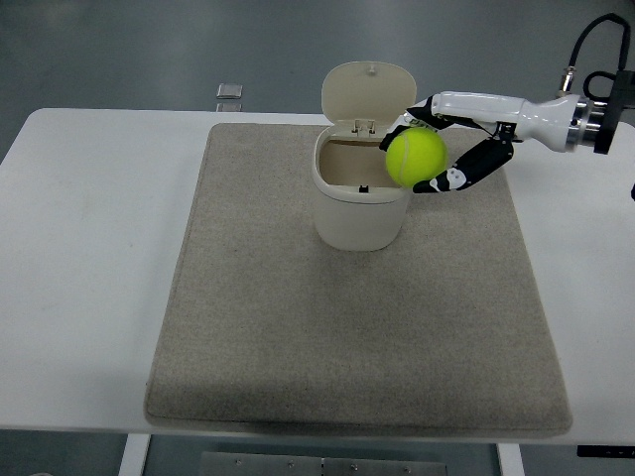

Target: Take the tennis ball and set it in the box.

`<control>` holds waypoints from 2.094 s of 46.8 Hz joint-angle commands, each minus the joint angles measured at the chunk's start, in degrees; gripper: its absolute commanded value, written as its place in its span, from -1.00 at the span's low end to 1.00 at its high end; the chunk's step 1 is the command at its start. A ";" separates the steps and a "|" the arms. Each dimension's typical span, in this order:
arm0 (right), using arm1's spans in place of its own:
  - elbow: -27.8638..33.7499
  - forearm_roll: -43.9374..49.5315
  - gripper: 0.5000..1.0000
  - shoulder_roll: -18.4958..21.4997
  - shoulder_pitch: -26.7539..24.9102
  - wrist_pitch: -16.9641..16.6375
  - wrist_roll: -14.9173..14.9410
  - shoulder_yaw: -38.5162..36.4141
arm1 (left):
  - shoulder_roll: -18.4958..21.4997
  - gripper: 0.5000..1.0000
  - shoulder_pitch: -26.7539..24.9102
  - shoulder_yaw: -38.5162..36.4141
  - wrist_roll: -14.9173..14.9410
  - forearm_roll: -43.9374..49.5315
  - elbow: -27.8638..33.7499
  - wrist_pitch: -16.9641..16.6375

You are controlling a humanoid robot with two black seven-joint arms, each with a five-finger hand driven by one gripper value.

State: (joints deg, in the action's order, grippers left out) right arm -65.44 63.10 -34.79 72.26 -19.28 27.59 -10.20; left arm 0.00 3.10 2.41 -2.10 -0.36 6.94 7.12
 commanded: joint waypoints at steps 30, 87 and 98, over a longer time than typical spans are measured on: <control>2.86 -1.93 -0.90 6.58 1.04 6.01 -4.65 0.97 | 0.00 0.99 -0.02 -0.04 -0.01 0.00 0.00 0.00; 3.22 -2.54 0.62 4.91 1.04 4.52 -4.65 2.20 | 0.00 0.99 -0.02 -0.04 -0.01 0.00 0.00 0.00; 2.69 -8.77 0.62 1.49 1.22 -5.58 -4.48 1.24 | 0.00 0.99 -0.02 -0.04 -0.01 0.00 0.00 0.00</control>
State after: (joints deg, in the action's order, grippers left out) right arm -62.76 57.33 -32.32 73.38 -22.32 23.12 -8.92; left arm 0.00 3.08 2.39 -2.11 -0.35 6.94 7.12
